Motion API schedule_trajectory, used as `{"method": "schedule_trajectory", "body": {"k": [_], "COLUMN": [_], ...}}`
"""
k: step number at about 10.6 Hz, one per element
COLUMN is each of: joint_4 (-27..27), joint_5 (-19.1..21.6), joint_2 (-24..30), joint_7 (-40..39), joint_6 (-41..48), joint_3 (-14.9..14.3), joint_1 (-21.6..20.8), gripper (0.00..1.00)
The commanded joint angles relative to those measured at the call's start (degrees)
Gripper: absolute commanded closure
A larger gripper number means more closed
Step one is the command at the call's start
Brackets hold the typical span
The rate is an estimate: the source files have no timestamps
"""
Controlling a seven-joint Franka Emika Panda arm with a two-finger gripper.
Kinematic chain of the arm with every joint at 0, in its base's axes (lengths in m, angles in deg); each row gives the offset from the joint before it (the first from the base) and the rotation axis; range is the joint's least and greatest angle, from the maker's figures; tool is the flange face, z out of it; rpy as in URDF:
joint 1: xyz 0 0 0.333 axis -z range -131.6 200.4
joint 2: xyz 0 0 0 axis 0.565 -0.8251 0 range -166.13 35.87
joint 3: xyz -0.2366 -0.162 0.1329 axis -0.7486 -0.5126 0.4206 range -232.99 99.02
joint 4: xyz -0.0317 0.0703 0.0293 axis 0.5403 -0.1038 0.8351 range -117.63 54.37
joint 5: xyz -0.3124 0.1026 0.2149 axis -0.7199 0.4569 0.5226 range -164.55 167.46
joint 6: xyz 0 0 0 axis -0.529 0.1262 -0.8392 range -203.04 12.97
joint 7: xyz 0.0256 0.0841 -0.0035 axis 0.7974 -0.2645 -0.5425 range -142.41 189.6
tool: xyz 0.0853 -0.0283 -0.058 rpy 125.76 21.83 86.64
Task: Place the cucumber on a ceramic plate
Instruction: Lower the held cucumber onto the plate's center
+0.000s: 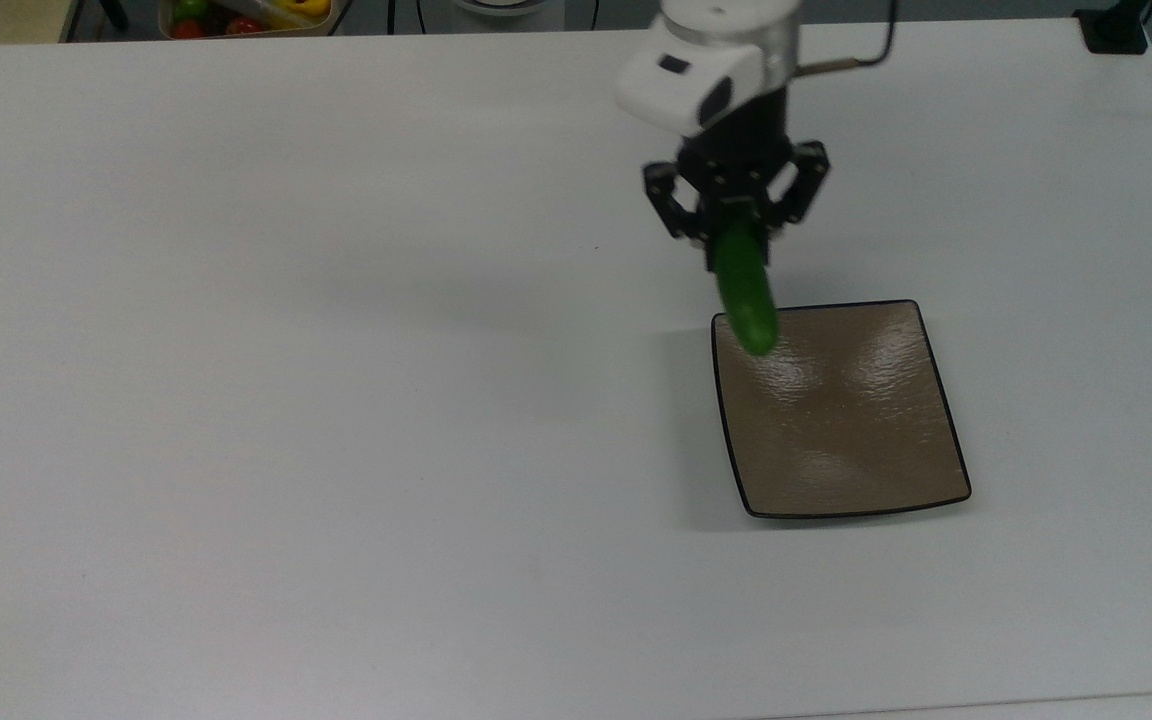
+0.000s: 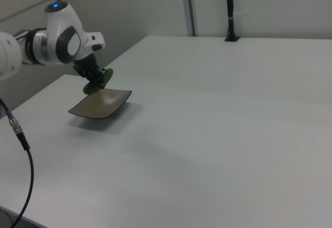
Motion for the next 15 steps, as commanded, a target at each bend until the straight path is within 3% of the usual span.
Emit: {"method": "schedule_trajectory", "body": {"k": [1,5,10,12,15], "joint_4": [3.06,4.56,4.65,4.65,4.38], "joint_5": [-2.60,-3.13,-6.21,-6.12,-5.95], "joint_2": [-7.96,-15.70,-21.42,-21.78,-21.70], "joint_7": [5.86,7.71,7.63,7.71,7.80], "joint_6": [-12.51,-24.91,-29.69,-29.77,-30.30], "joint_3": [-0.03,1.46,1.46,1.46,1.46], "joint_1": [-3.91,-4.80,-5.86,-5.77,-5.51], "gripper": [0.86,0.82,0.80,0.66,0.22]}}
